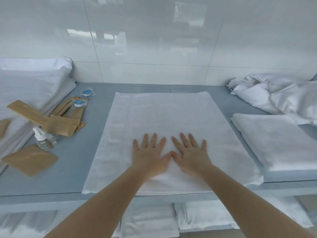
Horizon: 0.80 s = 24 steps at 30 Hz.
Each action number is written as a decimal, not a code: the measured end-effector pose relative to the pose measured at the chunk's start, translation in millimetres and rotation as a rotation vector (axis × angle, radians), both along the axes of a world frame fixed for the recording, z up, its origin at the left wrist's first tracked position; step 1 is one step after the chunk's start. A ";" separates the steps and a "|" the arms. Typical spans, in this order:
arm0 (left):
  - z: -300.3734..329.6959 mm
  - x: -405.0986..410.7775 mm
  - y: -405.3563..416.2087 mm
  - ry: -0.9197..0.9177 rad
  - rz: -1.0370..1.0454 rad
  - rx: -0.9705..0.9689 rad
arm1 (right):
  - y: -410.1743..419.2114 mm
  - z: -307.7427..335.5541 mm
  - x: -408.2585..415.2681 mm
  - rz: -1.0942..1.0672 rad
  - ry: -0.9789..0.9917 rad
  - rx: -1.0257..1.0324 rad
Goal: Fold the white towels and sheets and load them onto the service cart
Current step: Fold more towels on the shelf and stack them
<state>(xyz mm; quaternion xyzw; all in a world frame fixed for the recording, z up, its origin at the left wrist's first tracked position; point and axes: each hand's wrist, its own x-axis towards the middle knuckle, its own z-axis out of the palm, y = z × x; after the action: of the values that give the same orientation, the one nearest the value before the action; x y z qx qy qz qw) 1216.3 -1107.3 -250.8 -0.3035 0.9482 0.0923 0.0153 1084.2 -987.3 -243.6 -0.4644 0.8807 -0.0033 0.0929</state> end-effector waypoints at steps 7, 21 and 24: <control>-6.4 102.2 -21.0 -0.042 0.223 -0.081 | 82.3 -1.2 -14.6 -0.227 0.058 0.052; -0.4 93.9 -62.1 -0.093 0.250 -0.063 | 60.9 -2.3 -56.3 -0.222 0.056 0.023; 3.9 77.8 -52.8 -0.146 0.356 -0.076 | 59.5 -0.5 -57.4 -0.197 0.052 0.053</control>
<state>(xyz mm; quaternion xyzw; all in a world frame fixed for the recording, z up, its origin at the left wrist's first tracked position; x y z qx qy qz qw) 1294.0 -1160.1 -247.0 -0.4725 0.8788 0.0353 0.0558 1026.7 -927.8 -244.1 -0.3727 0.9241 0.0228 0.0814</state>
